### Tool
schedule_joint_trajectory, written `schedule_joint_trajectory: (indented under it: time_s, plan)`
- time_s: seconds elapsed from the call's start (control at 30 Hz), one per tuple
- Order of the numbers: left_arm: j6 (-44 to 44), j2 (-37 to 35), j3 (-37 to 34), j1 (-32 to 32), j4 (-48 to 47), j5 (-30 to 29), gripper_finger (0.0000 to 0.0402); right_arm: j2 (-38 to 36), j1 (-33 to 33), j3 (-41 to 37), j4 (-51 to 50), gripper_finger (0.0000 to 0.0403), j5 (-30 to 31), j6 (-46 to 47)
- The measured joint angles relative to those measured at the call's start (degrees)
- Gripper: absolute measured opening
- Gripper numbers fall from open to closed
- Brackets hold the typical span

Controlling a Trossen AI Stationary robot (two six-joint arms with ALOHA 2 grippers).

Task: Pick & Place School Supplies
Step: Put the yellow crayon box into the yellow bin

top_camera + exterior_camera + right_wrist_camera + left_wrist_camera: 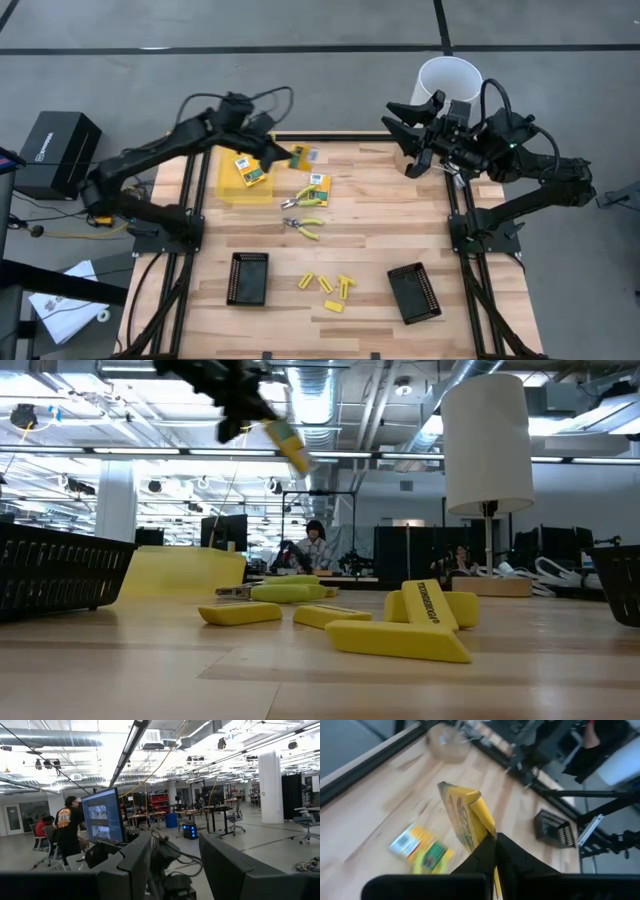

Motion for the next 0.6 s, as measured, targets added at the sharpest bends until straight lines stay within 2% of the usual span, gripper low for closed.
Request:
schedule_joint_trajectory:
  time_s: [0.3, 0.6]
  plan:
    - [3.79, -10.96, -7.24, 9.01, -9.59, -0.38, 0.0000, 1.15, -0.70, -0.01, -0.18, 0.0159, 0.00, 1.73]
    - [9.56, -16.36, -11.61, 16.92, -17.24, -0.27, 0.0001, 3.76, -1.35, 0.01, 0.10, 0.0159, 0.00, 3.91]
